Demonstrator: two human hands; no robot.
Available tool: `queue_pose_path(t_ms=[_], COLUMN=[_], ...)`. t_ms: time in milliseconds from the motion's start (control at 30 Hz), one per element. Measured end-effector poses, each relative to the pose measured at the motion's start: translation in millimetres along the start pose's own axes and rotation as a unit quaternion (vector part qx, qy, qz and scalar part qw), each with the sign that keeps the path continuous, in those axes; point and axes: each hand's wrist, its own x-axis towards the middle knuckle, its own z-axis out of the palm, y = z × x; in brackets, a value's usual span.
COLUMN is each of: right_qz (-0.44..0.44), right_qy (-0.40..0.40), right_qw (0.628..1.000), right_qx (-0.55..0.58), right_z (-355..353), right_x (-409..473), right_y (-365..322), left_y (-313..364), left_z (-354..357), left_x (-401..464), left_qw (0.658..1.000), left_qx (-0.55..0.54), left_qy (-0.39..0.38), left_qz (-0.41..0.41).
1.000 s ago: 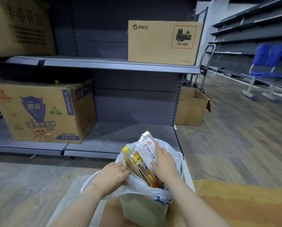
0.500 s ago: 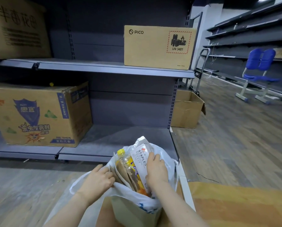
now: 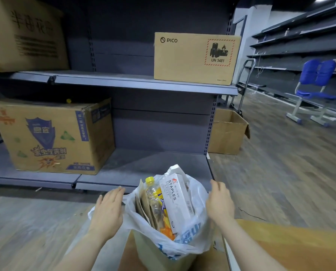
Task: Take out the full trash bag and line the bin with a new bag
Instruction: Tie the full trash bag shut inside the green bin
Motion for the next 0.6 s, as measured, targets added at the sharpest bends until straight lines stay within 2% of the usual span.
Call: queue_pose_path(t_ms=[67,133,167,267,333,500,600], right_qz=[0.021,0.031,0.039,0.066,0.067,0.085,0.105], right_qy=[-0.051,-0.114,-0.131,-0.128,-0.112,-0.083,-0.068], right_qw=[0.998,0.991,0.984,0.962,0.961,0.962,0.960], right_qx=[0.009,0.064,0.117,0.233,0.243,0.244,0.250], right_z=[13.3,25.7,30.1,34.9,36.8,37.2,37.8], right_x=[-0.7,-4.4,-5.4,0.3,6.0,7.4,7.5], right_y=[20.1,31.9,33.7,31.9,30.0,25.9,26.0], left_y=[-1.4,-2.6,-3.4,-0.9,0.3,7.4,10.7], left_z=[-0.7,1.9,7.8,12.4,17.0,14.4,13.7], left_x=[0.2,0.6,-0.3,2.1,4.6,6.0,7.0], left_qw=[1.000,0.994,0.992,0.988,0.985,0.977,0.979], left_qx=[0.015,0.060,0.083,0.117,0.147,0.139,0.144], left_qy=[-0.006,-0.095,-0.095,-0.094,-0.069,-0.141,-0.125], left_qz=[-0.001,0.012,0.021,0.037,0.058,0.078,0.073])
